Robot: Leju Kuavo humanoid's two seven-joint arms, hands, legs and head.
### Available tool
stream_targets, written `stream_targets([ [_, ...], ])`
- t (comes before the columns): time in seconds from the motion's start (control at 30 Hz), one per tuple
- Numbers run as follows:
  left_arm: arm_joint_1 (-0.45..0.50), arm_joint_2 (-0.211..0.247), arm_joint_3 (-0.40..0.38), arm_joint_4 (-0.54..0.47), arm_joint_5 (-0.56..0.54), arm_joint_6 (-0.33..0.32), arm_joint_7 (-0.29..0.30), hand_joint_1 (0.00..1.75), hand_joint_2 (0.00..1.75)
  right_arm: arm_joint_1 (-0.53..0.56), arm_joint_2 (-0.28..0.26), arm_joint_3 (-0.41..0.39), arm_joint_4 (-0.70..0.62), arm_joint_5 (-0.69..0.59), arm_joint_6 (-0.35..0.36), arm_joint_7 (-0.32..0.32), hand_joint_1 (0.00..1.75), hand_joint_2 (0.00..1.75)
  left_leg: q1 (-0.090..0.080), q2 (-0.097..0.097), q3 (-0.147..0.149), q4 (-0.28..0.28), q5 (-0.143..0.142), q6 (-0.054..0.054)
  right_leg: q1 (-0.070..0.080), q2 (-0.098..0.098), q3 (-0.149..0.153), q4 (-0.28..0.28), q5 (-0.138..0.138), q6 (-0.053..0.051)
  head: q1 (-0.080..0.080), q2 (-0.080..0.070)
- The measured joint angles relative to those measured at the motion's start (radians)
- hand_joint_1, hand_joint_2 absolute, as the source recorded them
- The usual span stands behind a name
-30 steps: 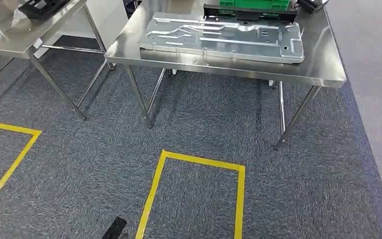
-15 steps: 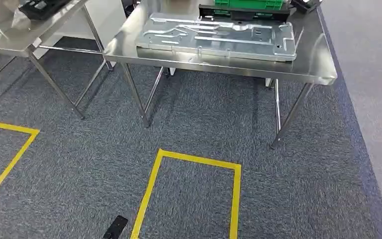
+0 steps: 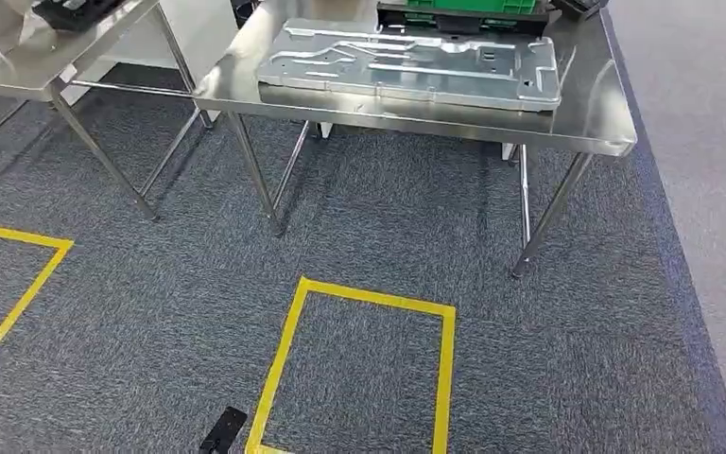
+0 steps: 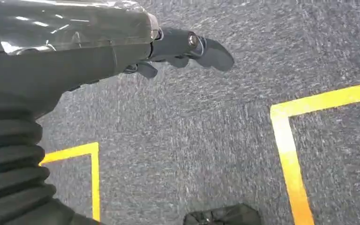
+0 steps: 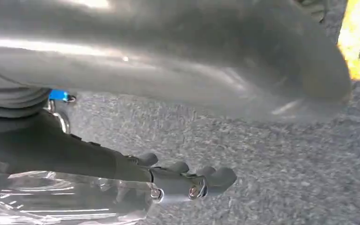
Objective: Take the parts from the cabinet and place them on the table.
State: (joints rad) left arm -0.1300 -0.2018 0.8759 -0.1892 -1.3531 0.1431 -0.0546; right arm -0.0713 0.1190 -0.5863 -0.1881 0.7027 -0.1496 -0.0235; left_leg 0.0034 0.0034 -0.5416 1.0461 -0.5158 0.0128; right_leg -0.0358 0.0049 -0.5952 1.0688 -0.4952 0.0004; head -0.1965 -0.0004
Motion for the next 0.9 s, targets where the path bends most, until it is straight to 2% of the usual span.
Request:
stream_targets([
  [0.03, 0.003, 0.0, -0.003, 0.0, 0.0, 0.0, -0.002, 0.0, 0.0, -0.001, 0.002, -0.002, 0.0, -0.005, 0.015, -0.028, 0.0, 0.0, -0.009, 0.001, -0.004, -0.01, 0.004, 0.002, -0.001, -0.001, -0.002, -0.009, 0.012, 0.021, 0.0, 0.0],
  [0.07, 0.003, -0.001, -0.003, 0.0, 0.001, 0.0, -0.002, 0.0, 0.0, 0.0, 0.003, -0.002, 0.0, -0.005, 0.017, -0.037, 0.0, 0.0, -0.01, 0.001, -0.003, -0.017, 0.011, 0.007, -0.001, -0.001, 0.002, -0.018, 0.017, 0.03, 0.0, 0.0],
  [0.1, 0.002, -0.001, -0.003, 0.0, 0.001, 0.001, -0.003, 0.0, 0.0, 0.0, 0.003, -0.002, 0.0, -0.005, 0.018, -0.041, 0.0, 0.0, 0.006, 0.002, 0.01, -0.042, 0.027, 0.011, 0.002, -0.003, 0.002, -0.012, 0.012, 0.035, 0.0, 0.0],
  [0.13, 0.002, -0.001, -0.004, 0.0, 0.001, 0.001, -0.003, 0.0, 0.0, 0.0, -0.001, -0.003, 0.0, -0.005, 0.018, -0.047, 0.0, 0.0, 0.001, 0.006, 0.012, -0.051, 0.035, 0.018, 0.003, -0.003, -0.005, 0.006, -0.008, 0.033, 0.0, 0.0],
  [0.17, 0.001, -0.001, -0.005, 0.0, 0.001, 0.002, -0.003, 0.0, 0.0, 0.0, 0.0, -0.004, 0.0, -0.005, 0.018, -0.049, 0.0, 0.0, 0.0, 0.006, 0.009, -0.051, 0.037, 0.022, 0.007, -0.003, -0.022, 0.042, -0.039, 0.029, 0.001, 0.0],
  [0.23, 0.002, -0.001, -0.005, 0.0, 0.002, 0.003, -0.003, 0.0, 0.0, 0.001, -0.002, -0.004, 0.0, -0.005, 0.023, -0.054, 0.0, 0.0, -0.008, 0.008, 0.0, -0.048, 0.04, 0.027, 0.007, -0.003, -0.09, 0.201, -0.124, 0.03, 0.0, 0.0],
  [0.27, 0.003, -0.001, -0.005, 0.0, 0.003, 0.003, -0.003, 0.0, 0.0, 0.002, -0.002, -0.005, 0.0, -0.005, 0.023, -0.056, 0.0, 0.0, -0.011, 0.008, -0.005, -0.045, 0.042, 0.029, 0.008, -0.003, -0.116, 0.26, -0.143, 0.032, 0.0, 0.0],
  [0.3, 0.003, -0.002, -0.005, 0.0, 0.003, 0.003, -0.003, 0.0, 0.0, 0.004, -0.003, -0.006, 0.0, -0.005, 0.024, -0.059, 0.0, 0.0, -0.012, 0.008, -0.009, -0.041, 0.042, 0.029, 0.01, -0.003, -0.12, 0.271, -0.134, 0.032, 0.0, 0.0],
  [0.33, 0.003, -0.001, -0.005, 0.0, 0.003, 0.003, -0.003, 0.0, 0.0, 0.004, -0.003, -0.007, 0.0, -0.005, 0.024, -0.06, 0.0, 0.0, -0.012, 0.007, -0.013, -0.035, 0.041, 0.029, 0.012, -0.003, -0.098, 0.235, -0.104, 0.031, 0.0, 0.0],
  [0.4, 0.003, -0.001, -0.005, 0.0, 0.003, 0.003, -0.003, 0.0, 0.0, 0.003, -0.003, -0.008, 0.0, -0.005, 0.025, -0.062, 0.0, 0.0, -0.012, 0.006, -0.019, -0.022, 0.037, 0.026, 0.012, -0.004, -0.017, 0.082, -0.027, 0.026, 0.0, 0.0],
  [0.43, 0.003, -0.002, -0.005, 0.0, 0.003, 0.003, -0.003, 0.0, 0.0, 0.001, -0.005, -0.008, 0.0, -0.005, 0.025, -0.062, 0.0, 0.0, -0.012, 0.006, -0.021, -0.013, 0.033, 0.021, 0.013, -0.005, 0.026, -0.007, -0.011, 0.02, 0.0, 0.0],
  [0.47, 0.003, -0.002, -0.005, 0.0, 0.003, 0.003, -0.003, 0.0, 0.0, 0.001, -0.005, -0.008, 0.001, -0.005, 0.025, -0.062, 0.0, 0.0, -0.014, 0.007, -0.025, -0.011, 0.032, 0.017, 0.016, -0.005, 0.025, 0.004, -0.027, 0.012, 0.0, 0.0],
  [0.5, 0.003, -0.002, -0.005, 0.0, 0.003, 0.004, -0.003, 0.0, 0.0, 0.001, -0.004, -0.009, 0.001, -0.005, 0.024, -0.063, 0.0, 0.0, -0.02, 0.006, -0.031, 0.002, 0.027, 0.01, 0.019, -0.003, 0.022, -0.007, -0.014, 0.009, 0.0, 0.0],
  [0.57, 0.006, -0.002, -0.006, 0.0, 0.002, 0.005, -0.003, 0.0, 0.0, 0.004, -0.004, -0.009, 0.001, -0.005, 0.023, -0.06, 0.0, 0.0, -0.017, 0.006, -0.031, -0.005, 0.032, 0.001, 0.024, -0.003, 0.019, -0.007, -0.012, 0.002, 0.0, 0.0],
  [0.6, 0.01, -0.002, -0.006, 0.0, 0.002, 0.005, -0.003, 0.0, 0.0, 0.005, -0.004, -0.009, 0.001, -0.004, 0.023, -0.054, 0.0, 0.0, -0.017, 0.006, -0.032, -0.005, 0.034, -0.003, 0.022, -0.002, 0.017, -0.008, -0.009, -0.003, 0.0, 0.0],
  [0.63, 0.013, 0.0, -0.006, 0.0, 0.002, 0.005, -0.003, 0.0, 0.0, 0.005, -0.001, -0.009, 0.001, -0.003, 0.021, -0.048, 0.0, 0.0, -0.017, 0.005, -0.038, 0.002, 0.028, -0.006, 0.013, -0.005, 0.017, -0.014, -0.004, -0.011, 0.0, 0.0],
  [0.67, 0.016, -0.001, -0.006, 0.0, 0.002, 0.006, -0.003, 0.0, 1.75, 0.005, 0.0, -0.01, 0.001, -0.001, 0.019, -0.041, 0.0, 0.0, -0.015, 0.003, -0.042, 0.021, 0.008, -0.016, 0.012, -0.004, 0.016, -0.015, -0.002, -0.013, 0.0, 0.0],
  [0.73, 0.018, -0.001, -0.006, 0.0, 0.004, 0.007, -0.003, 0.0, 1.75, 0.005, -0.001, -0.01, 0.001, 0.004, 0.012, -0.023, 0.0, 0.0, -0.004, 0.003, -0.094, 0.147, -0.073, -0.031, 0.011, -0.005, 0.011, -0.015, 0.001, -0.018, 0.0, 0.0],
  [0.77, 0.022, -0.001, -0.006, 0.0, 0.006, 0.008, -0.004, 0.0, 1.75, 0.005, -0.001, -0.01, 0.002, 0.008, 0.008, -0.015, 0.0, 0.0, 0.0, 0.003, -0.124, 0.22, -0.104, -0.036, 0.011, -0.005, 0.009, -0.015, 0.003, -0.018, 0.0, 0.0],
  [0.8, 0.026, -0.001, -0.006, 0.0, 0.007, 0.011, -0.006, 0.0, 1.75, 0.005, -0.001, -0.01, 0.002, 0.012, 0.003, -0.006, 0.0, 0.0, 0.003, 0.003, -0.142, 0.265, -0.113, -0.039, 0.01, -0.005, 0.007, -0.015, 0.004, -0.018, 0.0, 0.0],
  [0.83, 0.03, -0.001, -0.006, 0.0, 0.009, 0.013, -0.006, 0.0, 1.75, 0.006, -0.001, -0.01, 0.002, 0.015, 0.001, -0.004, 0.0, 0.0, 0.005, 0.003, -0.137, 0.263, -0.104, -0.04, 0.01, -0.005, 0.006, -0.015, 0.004, -0.017, 0.0, 0.0],
  [0.87, 0.031, -0.001, -0.005, 0.0, 0.01, 0.014, -0.006, 0.0, 1.75, 0.006, -0.001, -0.01, 0.002, 0.016, -0.002, 0.0, 0.0, 0.0, 0.006, 0.003, -0.115, 0.223, -0.076, -0.038, 0.01, -0.004, 0.006, -0.015, 0.006, -0.015, 0.0, 0.0],
  [0.9, 0.031, -0.001, -0.005, 0.0, 0.01, 0.015, -0.007, 0.0, 1.75, 0.006, 0.0, -0.01, 0.002, 0.016, -0.004, 0.003, 0.0, 0.0, 0.006, 0.003, -0.074, 0.145, -0.034, -0.034, 0.01, -0.004, 0.007, -0.015, 0.007, -0.013, 0.0, 0.0],
])
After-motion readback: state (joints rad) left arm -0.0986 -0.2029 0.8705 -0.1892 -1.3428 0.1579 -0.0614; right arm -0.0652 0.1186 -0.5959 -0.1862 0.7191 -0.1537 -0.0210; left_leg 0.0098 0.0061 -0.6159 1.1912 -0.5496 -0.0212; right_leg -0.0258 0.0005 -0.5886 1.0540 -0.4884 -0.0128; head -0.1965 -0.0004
